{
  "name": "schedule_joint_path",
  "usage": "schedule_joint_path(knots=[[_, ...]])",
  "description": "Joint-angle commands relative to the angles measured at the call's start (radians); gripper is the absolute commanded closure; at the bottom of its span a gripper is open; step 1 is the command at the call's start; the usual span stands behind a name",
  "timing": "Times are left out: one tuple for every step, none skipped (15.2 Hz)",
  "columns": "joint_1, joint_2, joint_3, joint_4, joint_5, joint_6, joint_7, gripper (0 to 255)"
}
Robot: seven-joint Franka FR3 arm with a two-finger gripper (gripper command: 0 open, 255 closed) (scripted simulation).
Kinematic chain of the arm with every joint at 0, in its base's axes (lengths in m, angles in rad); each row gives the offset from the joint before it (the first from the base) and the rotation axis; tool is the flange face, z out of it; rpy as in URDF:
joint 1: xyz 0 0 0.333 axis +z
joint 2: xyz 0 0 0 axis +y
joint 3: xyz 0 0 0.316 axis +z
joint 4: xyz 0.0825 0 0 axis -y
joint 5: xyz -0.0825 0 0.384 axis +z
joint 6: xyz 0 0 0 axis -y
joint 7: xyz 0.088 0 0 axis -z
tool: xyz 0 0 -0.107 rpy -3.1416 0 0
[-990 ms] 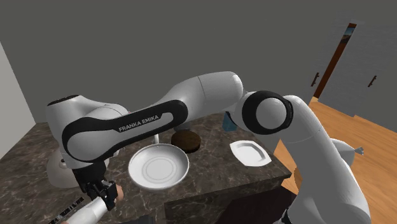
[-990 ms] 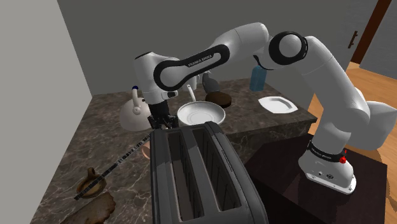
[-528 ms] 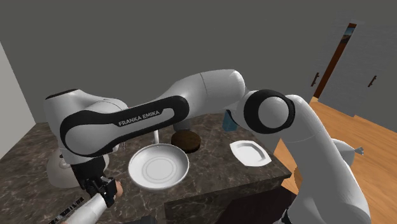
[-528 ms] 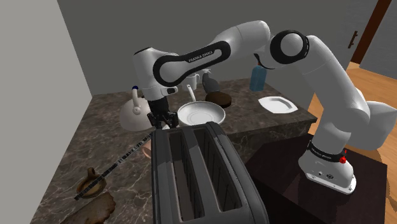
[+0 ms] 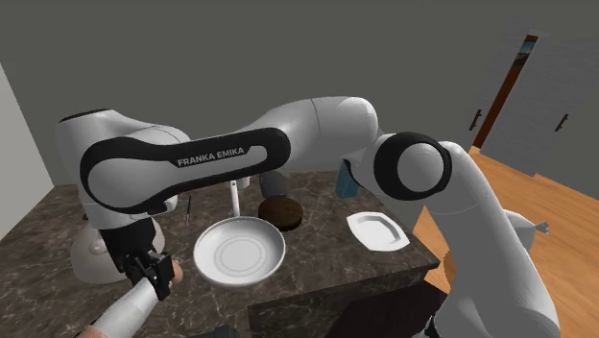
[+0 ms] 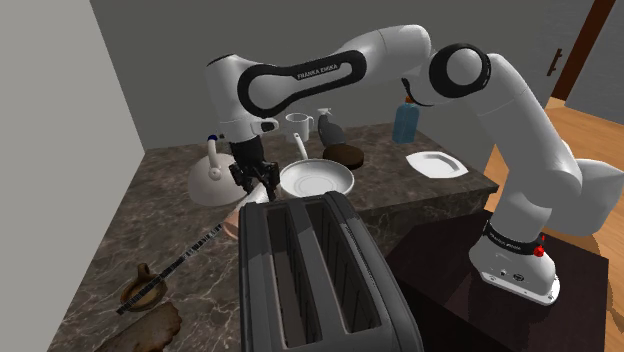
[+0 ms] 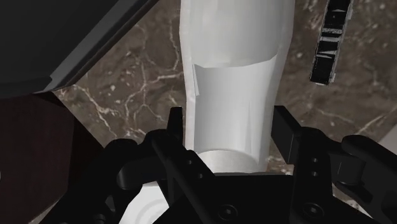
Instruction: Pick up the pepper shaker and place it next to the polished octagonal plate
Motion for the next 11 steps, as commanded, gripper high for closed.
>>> schedule_joint_path(knots=[[0.007, -0.001, 0.001, 0.029, 0.002, -0.027, 0.000, 255], [0.009, -0.002, 0.002, 0.041, 0.003, -0.040, 0.000, 255], [0.012, -0.003, 0.002, 0.053, 0.004, -0.053, -0.001, 255], [0.015, -0.004, 0.003, 0.066, 0.004, -0.066, -0.001, 255], [0.018, -0.005, 0.003, 0.080, 0.005, -0.079, -0.001, 255], [0.022, -0.005, 0.004, 0.094, 0.005, -0.092, -0.001, 255], [0.026, -0.005, 0.004, 0.109, 0.006, -0.106, -0.001, 255], [0.030, -0.005, 0.004, 0.125, 0.006, -0.120, -0.001, 255], [0.034, -0.004, 0.004, 0.141, 0.006, -0.134, -0.002, 255], [0.039, -0.002, 0.004, 0.159, 0.006, -0.149, -0.002, 255], [0.044, -0.001, 0.003, 0.177, 0.005, -0.164, -0.002, 255]])
